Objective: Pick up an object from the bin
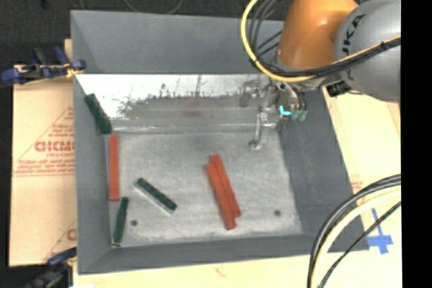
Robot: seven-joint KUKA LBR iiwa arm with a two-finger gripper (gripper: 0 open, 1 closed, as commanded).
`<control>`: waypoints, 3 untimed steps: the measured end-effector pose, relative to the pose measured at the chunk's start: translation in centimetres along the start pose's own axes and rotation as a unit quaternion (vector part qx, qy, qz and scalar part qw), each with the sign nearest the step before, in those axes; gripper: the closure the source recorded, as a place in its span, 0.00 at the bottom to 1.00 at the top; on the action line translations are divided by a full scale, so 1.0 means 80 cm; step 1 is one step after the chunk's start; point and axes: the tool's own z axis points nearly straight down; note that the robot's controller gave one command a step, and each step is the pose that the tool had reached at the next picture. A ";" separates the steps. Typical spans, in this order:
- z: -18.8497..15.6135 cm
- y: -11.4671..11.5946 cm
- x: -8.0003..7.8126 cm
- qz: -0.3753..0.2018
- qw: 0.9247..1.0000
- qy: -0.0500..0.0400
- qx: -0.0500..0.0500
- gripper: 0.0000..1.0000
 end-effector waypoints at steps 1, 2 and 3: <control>0.074 0.129 0.022 -0.112 0.994 -0.002 -0.001 0.00; 0.106 0.082 0.104 -0.253 0.967 -0.001 0.000 0.00; 0.140 0.065 0.044 -0.264 0.964 -0.004 0.001 0.00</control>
Offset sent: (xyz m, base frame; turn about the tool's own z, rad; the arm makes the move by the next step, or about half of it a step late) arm -0.0175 0.1006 -0.0579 -0.2238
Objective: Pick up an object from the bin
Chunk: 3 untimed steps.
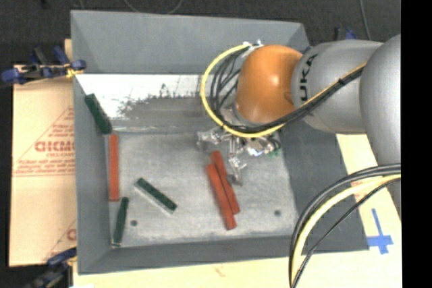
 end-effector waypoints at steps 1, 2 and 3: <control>-0.005 0.000 -0.003 0.001 1.000 -0.005 0.002 1.00; -0.002 0.001 -0.001 0.001 1.000 -0.003 0.000 0.00; -0.001 0.074 0.005 0.023 1.000 0.000 -0.002 0.00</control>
Offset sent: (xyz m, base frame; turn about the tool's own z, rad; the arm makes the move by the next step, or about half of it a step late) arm 0.0000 0.0000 0.0000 0.0000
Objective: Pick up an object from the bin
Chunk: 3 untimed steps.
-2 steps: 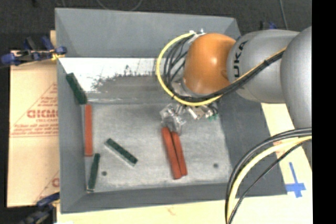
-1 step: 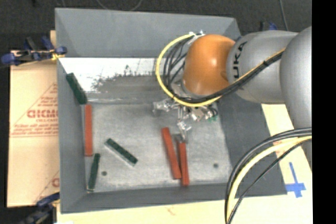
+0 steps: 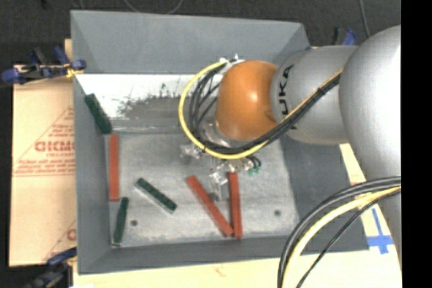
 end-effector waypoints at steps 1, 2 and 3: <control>-0.015 0.074 0.035 -0.016 1.000 0.001 -0.001 0.00; -0.070 0.085 0.103 0.015 1.000 0.001 0.001 0.00; 0.004 0.054 0.093 0.057 0.998 0.001 0.001 0.00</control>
Offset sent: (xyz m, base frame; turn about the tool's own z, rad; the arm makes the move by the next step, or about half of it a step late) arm -0.0515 0.0360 0.0114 -0.0261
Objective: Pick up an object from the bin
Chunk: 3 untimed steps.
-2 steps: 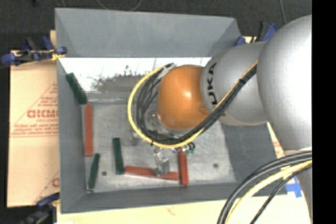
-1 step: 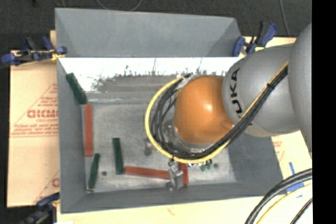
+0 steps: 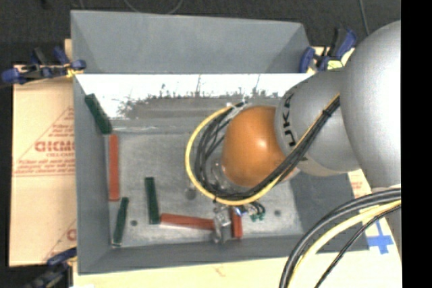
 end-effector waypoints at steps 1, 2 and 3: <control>-0.003 0.000 -0.001 -0.002 1.000 -0.001 0.001 1.00; -0.162 -0.058 0.019 -0.001 1.000 -0.004 0.003 1.00; -0.284 -0.065 0.046 -0.218 0.976 -0.002 0.002 1.00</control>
Offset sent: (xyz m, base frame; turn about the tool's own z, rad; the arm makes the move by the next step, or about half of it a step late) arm 0.0000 0.0000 0.0000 0.0000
